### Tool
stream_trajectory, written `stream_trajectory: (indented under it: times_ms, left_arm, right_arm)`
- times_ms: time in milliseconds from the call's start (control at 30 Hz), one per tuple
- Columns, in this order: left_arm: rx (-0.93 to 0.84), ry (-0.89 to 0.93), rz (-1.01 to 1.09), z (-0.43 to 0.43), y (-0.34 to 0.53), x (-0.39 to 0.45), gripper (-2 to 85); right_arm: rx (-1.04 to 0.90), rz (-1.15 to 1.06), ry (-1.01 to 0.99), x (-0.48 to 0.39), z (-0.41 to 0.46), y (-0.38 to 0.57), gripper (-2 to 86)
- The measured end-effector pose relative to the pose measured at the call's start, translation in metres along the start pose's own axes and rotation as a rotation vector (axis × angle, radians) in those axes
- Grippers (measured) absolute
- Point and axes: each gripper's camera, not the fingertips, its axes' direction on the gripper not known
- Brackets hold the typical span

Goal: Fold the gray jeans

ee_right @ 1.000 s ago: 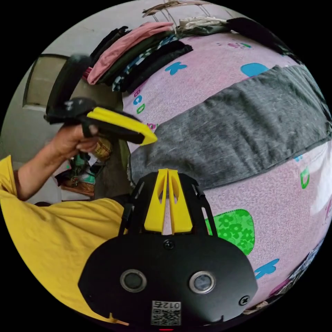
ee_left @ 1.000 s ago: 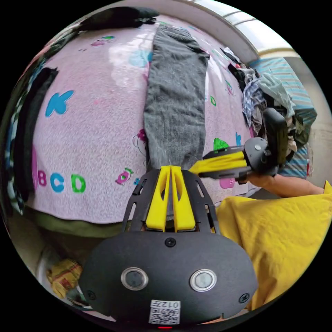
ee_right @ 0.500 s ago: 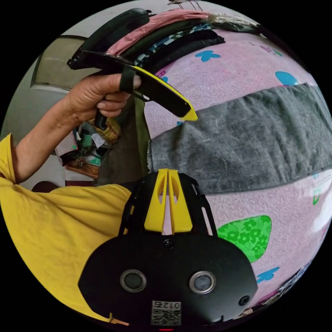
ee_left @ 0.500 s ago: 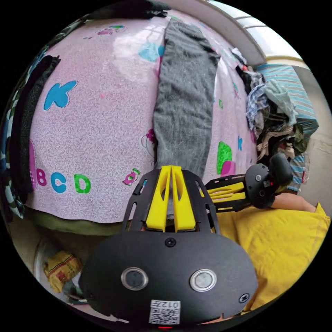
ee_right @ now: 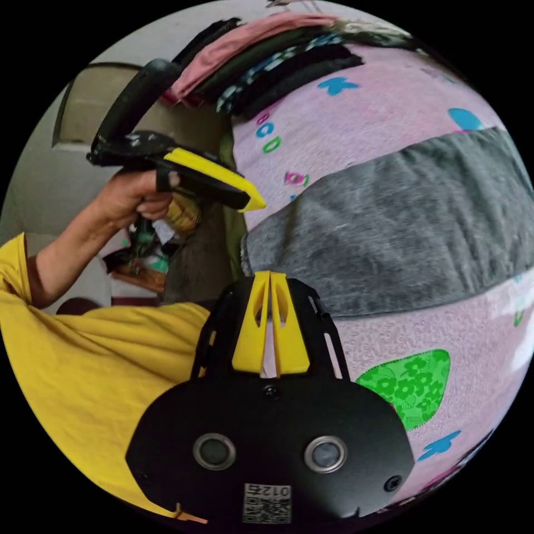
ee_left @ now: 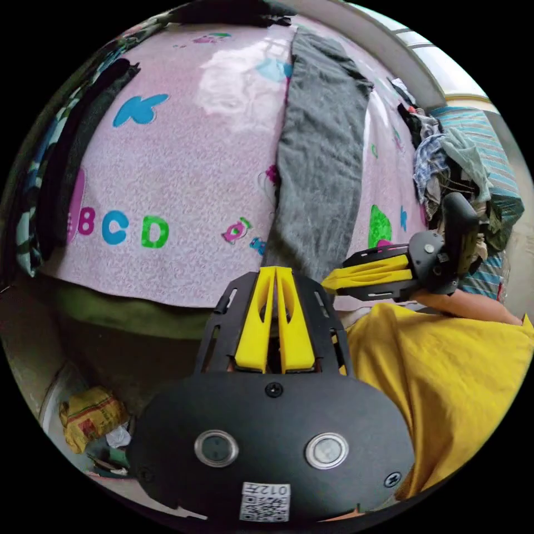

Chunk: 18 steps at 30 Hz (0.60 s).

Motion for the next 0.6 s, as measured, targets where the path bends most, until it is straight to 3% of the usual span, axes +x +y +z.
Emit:
stream_trajectory:
  times_ms: [100, 267, 433, 533, 600]
  left_arm:
    - [0.100, 0.053, 0.095, -0.010, -0.023, 0.022, 0.0]
    - [-0.102, -0.145, 0.165, 0.021, -0.062, 0.047, -0.1]
    - [-0.073, 0.023, -0.004, 0.017, -0.049, 0.025, -0.1]
    - [-0.058, -0.059, -0.028, 0.011, -0.035, 0.023, 0.0]
    - [-0.035, 0.019, -0.007, 0.009, -0.032, 0.024, 0.0]
  right_arm:
    - [0.008, 0.094, 0.040, 0.009, 0.000, -0.001, -0.1]
    - [-0.094, 0.042, 0.060, -0.013, 0.019, 0.008, -0.1]
    - [-0.104, 0.055, -0.036, -0.023, 0.012, 0.013, -0.1]
    - [-0.016, 0.070, 0.016, -0.029, -0.006, 0.011, -0.1]
    - [0.015, 0.078, 0.026, -0.034, -0.011, 0.008, -0.1]
